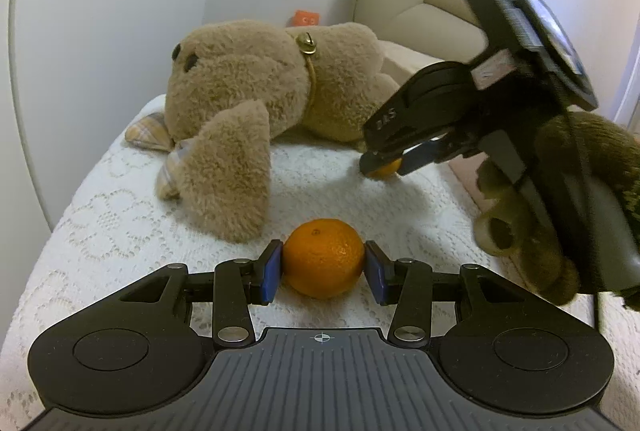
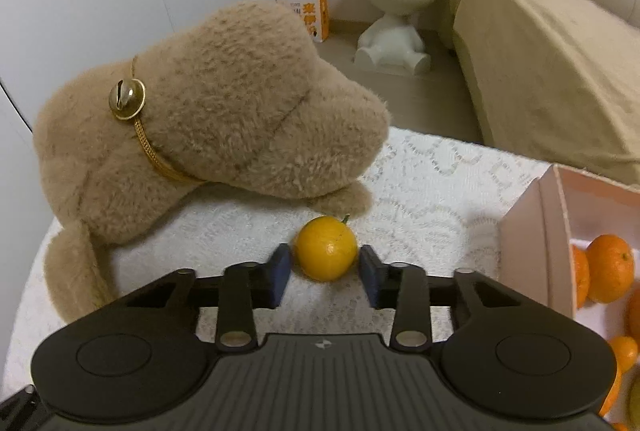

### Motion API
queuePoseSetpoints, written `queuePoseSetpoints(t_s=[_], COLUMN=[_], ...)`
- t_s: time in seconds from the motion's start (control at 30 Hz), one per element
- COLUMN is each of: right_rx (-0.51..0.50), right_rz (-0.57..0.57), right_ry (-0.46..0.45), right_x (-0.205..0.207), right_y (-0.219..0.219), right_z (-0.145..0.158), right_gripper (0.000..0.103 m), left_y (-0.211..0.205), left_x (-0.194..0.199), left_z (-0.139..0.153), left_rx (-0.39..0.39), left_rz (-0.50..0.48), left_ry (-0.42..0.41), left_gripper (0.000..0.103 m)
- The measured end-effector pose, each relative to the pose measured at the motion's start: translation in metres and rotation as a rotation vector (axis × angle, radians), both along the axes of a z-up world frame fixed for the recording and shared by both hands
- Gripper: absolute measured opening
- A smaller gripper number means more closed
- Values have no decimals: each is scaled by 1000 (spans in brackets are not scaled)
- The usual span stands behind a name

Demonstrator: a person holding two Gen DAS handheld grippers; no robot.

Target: Organize fruits

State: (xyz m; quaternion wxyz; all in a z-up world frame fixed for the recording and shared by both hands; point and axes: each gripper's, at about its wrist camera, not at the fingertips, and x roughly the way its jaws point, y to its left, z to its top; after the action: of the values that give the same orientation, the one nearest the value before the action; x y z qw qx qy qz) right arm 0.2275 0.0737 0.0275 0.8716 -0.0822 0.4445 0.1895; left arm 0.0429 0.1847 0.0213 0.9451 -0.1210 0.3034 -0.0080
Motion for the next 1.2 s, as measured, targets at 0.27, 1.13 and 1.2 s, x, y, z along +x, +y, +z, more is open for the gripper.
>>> queuePoseSetpoints(t_s=[0.27,1.13,1.2], right_rx=[6,68,84], right_rz=[106,133,120], right_ry=[-55,-169,-177], right_x=[-64,-203,-203], right_y=[-27,-166,-171], right_z=[25,-18,-21], right_gripper=[32,75,80], left_y=[1,-66,-77], left_x=[0,-22,-22], left_z=[0,11,7], left_rx=[-3,29,50], left_rz=[0,-162,-184], left_ry=[0,37,54], left_gripper=[49,49,49])
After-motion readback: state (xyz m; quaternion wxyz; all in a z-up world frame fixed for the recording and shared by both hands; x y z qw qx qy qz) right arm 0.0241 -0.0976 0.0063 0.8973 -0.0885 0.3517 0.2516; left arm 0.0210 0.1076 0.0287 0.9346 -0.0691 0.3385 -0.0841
